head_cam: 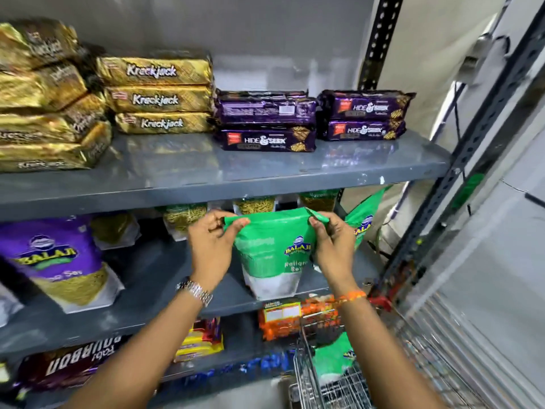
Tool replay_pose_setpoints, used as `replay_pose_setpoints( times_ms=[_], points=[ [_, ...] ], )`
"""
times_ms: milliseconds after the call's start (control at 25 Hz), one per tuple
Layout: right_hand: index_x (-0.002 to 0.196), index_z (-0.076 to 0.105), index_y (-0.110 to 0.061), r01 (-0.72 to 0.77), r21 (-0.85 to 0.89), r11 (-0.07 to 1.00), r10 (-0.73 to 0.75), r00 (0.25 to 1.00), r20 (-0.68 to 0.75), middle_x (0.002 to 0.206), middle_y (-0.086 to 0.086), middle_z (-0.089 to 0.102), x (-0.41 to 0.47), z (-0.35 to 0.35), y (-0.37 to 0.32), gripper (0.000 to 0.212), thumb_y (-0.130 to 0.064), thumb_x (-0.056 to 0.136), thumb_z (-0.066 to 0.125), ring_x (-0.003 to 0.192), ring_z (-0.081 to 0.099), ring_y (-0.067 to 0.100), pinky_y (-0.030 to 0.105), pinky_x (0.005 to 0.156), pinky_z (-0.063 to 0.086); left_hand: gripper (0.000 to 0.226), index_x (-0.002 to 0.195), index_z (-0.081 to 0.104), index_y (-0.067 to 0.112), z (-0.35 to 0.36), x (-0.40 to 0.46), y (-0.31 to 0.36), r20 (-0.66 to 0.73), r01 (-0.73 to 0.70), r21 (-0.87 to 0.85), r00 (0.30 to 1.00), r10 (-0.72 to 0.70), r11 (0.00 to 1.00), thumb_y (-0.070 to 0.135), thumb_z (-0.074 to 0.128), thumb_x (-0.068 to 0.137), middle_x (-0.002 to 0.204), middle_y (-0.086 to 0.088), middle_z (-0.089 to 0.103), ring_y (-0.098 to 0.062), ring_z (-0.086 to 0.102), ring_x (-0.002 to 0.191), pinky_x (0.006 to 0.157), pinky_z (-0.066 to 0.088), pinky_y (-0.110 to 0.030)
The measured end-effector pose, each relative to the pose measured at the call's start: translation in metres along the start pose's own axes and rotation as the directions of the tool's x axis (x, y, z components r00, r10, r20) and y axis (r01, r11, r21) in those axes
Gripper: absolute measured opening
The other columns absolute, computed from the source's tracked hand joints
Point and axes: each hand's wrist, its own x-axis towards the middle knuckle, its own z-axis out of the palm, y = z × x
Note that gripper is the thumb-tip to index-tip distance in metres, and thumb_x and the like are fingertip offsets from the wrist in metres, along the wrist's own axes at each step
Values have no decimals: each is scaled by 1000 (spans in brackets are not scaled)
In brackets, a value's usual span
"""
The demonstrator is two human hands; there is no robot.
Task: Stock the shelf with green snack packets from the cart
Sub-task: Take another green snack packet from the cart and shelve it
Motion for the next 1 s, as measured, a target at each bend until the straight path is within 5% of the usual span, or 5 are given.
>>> replay_pose_setpoints(
  times_ms=[320,520,720,840,1000],
  points=[
    [122,63,-14,-249,4,969,239,936,256,120,10,73,24,22,30,41,0,83,59,106,67,14,30,96,54,13,109,63,4,10,21,-44,-74,267,-96,959,-275,959,11,58,98,113,-17,69,-22,59,102,101,49,-45],
    [130,57,-12,-331,-226,916,401,779,482,121,-4,69,3,7,61,63,-7,67,48,110,63,8,29,102,49,44,135,48,21,38,-50,-64,79,750,-154,658,-749,643,48,47,100,147,-12,52,-33,50,134,109,43,-45],
    [131,59,-27,-300,-330,895,430,775,463,128,-3,71,-25,3,73,60,-5,75,53,122,63,20,38,100,54,61,146,45,31,48,-51,-72,150,786,-179,616,-773,592,64,28,99,143,-4,59,-30,63,123,88,56,-44],
    [148,38,-41,-323,-348,880,446,813,373,127,-2,72,-55,6,80,74,-10,84,57,118,66,25,46,101,56,63,123,64,22,45,-34,-86,164,766,-237,638,-752,598,65,24,99,107,1,79,-14,77,89,72,61,-27],
    [150,33,-48,-379,-305,874,468,828,310,114,-20,74,-86,26,81,77,-12,85,56,113,69,15,38,101,57,67,134,58,15,45,-4,-109,131,737,-257,668,-733,625,62,22,101,142,-12,60,-23,64,123,108,48,-39]
  ],
)
